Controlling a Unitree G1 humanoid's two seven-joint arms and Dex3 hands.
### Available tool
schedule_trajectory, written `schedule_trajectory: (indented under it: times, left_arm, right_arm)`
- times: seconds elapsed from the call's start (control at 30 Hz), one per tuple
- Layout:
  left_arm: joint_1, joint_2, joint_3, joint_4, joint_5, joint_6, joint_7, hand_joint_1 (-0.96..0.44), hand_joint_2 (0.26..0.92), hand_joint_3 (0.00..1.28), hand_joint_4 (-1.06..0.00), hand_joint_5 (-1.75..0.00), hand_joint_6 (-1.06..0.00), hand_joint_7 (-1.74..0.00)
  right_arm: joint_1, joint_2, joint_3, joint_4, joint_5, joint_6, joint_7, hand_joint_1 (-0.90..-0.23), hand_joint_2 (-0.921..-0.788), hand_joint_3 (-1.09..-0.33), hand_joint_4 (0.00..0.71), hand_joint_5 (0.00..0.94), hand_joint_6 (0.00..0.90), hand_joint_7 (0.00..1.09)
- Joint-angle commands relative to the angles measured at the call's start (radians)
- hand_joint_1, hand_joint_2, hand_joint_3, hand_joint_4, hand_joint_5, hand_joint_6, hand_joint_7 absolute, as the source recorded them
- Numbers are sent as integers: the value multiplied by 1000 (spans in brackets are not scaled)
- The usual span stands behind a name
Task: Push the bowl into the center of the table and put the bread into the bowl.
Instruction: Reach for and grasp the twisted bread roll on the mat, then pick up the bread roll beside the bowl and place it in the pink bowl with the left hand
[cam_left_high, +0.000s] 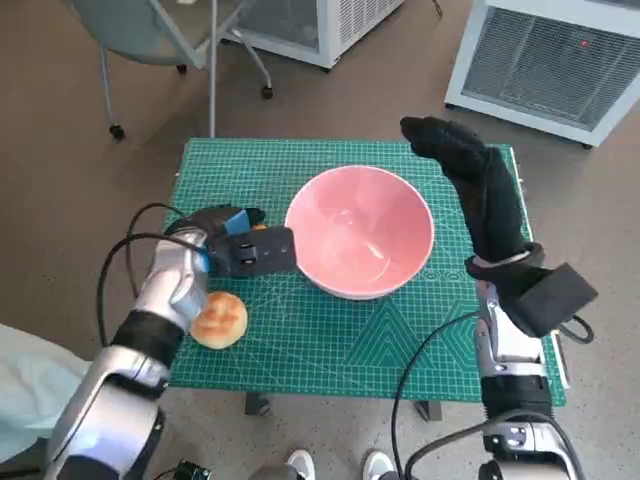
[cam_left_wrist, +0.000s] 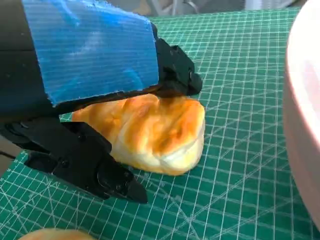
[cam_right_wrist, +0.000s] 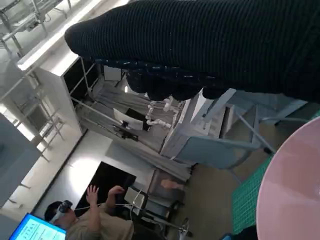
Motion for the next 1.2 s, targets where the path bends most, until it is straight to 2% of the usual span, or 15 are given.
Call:
schedule_trajectory:
  times: [0.03, 0.07, 0.17, 0.33, 0.5, 0.73, 0.97, 1.2]
  left_arm:
    - [-18, -14, -28, 108, 12, -49, 59, 57, 892, 31, -749, -1084, -691, -799]
    - [-22, -14, -33, 120, 14, -59, 72, 37, 892, 30, -753, -1072, -712, -905]
    - [-27, 3, -41, 113, 17, -86, 98, 14, 893, 29, -759, -1058, -733, -1034]
    - [2, 58, -21, -45, -1, -95, 84, 4, 905, 42, -730, -1206, -714, -988]
    - [112, 143, 80, -423, -54, -69, 40, 3, 906, 47, -708, -1291, -744, -893]
    - [215, 191, 219, -799, -105, -62, 25, 2, 893, 44, -752, -1205, -750, -926]
    - [260, 185, 290, -995, -152, -90, 11, 2, 889, 41, -774, -1136, -740, -987]
    - [283, 151, 275, -1148, -147, -88, -25, 2, 890, 41, -794, -1118, -719, -1004]
  right_arm:
    - [26, 4, -1, 23, 0, -2, 2, -670, -921, -775, 184, 3, 3, 528]
    - [27, 4, -1, 23, 1, -3, 3, -668, -921, -775, 184, 3, 2, 527]
    - [27, 3, -3, 24, 11, 0, 11, -666, -921, -775, 184, 2, 1, 526]
    - [26, 5, -6, 23, 21, 3, 18, -665, -921, -776, 183, 2, 0, 524]
    - [25, 6, -7, 25, 22, 4, 19, -665, -921, -776, 182, 1, 0, 523]
    - [26, 5, -7, 25, 25, 6, 20, -668, -921, -777, 182, 1, 0, 522]
    - [29, 5, -9, 19, 29, 12, 22, -676, -921, -777, 181, 0, -1, 523]
    - [34, 1, -13, 12, 34, 16, 22, -678, -921, -778, 180, 0, -1, 522]
